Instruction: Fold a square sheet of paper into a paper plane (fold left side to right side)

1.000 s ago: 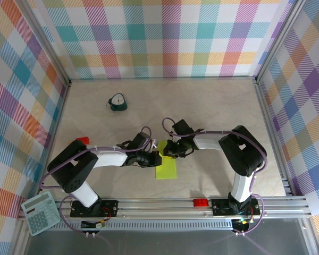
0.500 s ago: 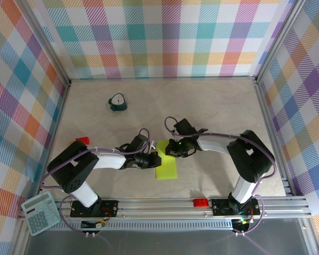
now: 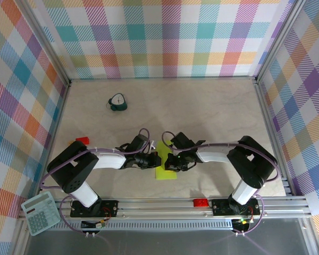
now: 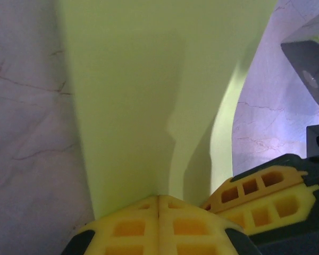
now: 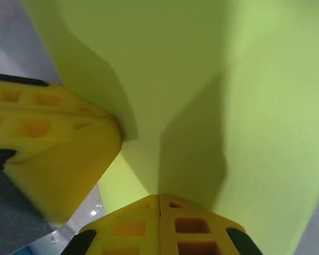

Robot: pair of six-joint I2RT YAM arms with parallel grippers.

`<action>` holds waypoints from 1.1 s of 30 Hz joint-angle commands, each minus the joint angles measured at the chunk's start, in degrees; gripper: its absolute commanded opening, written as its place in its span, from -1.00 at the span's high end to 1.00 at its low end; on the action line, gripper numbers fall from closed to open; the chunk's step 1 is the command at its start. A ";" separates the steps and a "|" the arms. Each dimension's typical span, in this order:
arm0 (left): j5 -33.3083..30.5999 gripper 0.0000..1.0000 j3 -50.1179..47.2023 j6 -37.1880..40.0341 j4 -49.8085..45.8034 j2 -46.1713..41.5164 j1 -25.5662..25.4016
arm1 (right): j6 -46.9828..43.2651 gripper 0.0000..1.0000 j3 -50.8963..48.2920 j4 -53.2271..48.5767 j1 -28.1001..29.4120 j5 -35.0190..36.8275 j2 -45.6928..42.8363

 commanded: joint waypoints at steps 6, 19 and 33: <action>0.42 1.00 3.85 -0.32 -4.80 -2.88 0.91 | 0.60 1.00 -3.39 -4.14 0.26 3.36 0.85; 2.67 1.00 3.49 1.43 3.34 3.43 1.57 | 0.57 1.00 -3.22 -8.18 0.26 6.92 2.75; 0.11 1.00 1.47 3.26 -0.34 1.95 1.88 | -0.69 1.00 -1.99 -11.29 0.26 7.67 4.21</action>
